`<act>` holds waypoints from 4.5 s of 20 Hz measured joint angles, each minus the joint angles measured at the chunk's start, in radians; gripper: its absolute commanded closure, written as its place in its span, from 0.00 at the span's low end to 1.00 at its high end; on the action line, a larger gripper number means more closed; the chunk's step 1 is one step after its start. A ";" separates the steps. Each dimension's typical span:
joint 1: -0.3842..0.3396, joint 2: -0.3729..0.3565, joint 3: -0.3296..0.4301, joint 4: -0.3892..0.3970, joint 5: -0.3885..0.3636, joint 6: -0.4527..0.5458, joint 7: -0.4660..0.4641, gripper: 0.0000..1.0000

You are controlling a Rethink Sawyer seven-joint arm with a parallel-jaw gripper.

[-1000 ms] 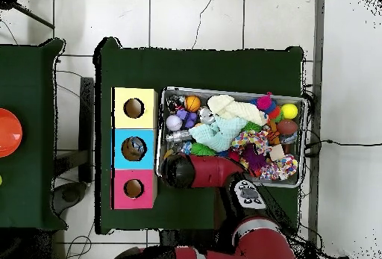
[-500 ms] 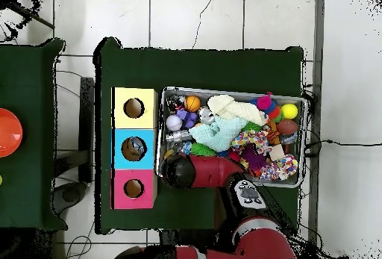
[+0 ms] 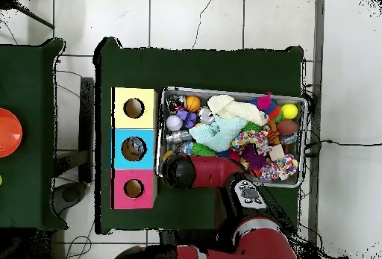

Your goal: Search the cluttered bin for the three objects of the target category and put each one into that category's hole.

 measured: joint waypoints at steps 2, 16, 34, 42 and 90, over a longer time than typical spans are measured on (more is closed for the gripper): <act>0.000 0.000 -0.002 0.000 0.000 0.000 0.000 0.00; 0.000 0.000 -0.002 0.000 0.000 0.000 0.000 0.00; -0.026 -0.049 -0.012 0.124 0.001 -0.204 0.000 0.00; -0.024 -0.052 -0.015 0.131 0.001 -0.218 0.000 0.00; 0.030 0.088 -0.073 -0.025 0.034 -0.173 0.000 0.00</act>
